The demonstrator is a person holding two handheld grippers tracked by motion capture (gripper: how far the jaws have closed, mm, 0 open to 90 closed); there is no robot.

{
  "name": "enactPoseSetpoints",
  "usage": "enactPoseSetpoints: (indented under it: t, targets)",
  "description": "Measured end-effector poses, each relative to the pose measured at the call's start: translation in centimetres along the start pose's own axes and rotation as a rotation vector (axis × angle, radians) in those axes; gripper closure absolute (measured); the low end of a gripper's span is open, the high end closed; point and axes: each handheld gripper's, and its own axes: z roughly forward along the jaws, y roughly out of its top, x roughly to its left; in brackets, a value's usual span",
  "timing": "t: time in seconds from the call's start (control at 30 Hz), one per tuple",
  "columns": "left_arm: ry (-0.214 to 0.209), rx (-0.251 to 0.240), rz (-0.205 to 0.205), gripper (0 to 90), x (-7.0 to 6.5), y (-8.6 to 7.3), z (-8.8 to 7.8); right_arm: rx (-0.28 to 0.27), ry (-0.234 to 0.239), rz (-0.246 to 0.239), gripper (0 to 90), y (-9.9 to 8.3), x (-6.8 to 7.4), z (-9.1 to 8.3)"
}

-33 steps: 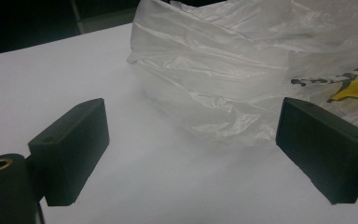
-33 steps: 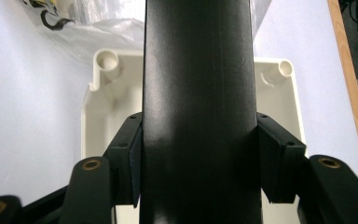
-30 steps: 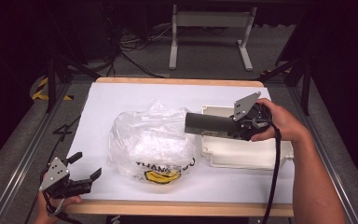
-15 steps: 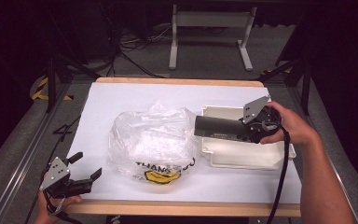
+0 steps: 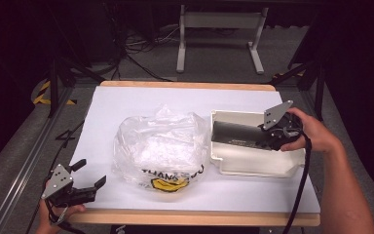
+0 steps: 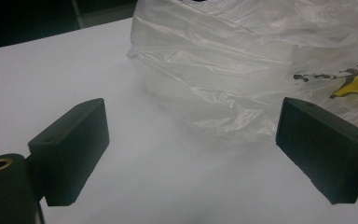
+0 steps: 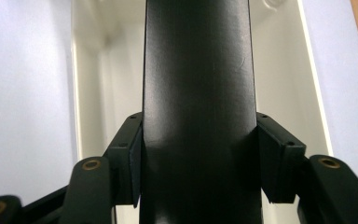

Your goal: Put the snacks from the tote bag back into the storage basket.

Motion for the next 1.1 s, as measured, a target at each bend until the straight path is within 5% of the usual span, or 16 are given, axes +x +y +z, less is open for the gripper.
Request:
enactPoseSetpoints:
  t: [0.33,1.1]
  targets:
    - [0.005,0.008,0.004,10.4,-0.1,0.1,0.0,0.029,0.011,0.008,43.0,-1.6,-0.1,0.3]
    - [0.004,0.023,0.004,10.4,-0.2,0.0,0.3,0.123,0.112,0.020,43.0,-3.3,-0.7,4.9]
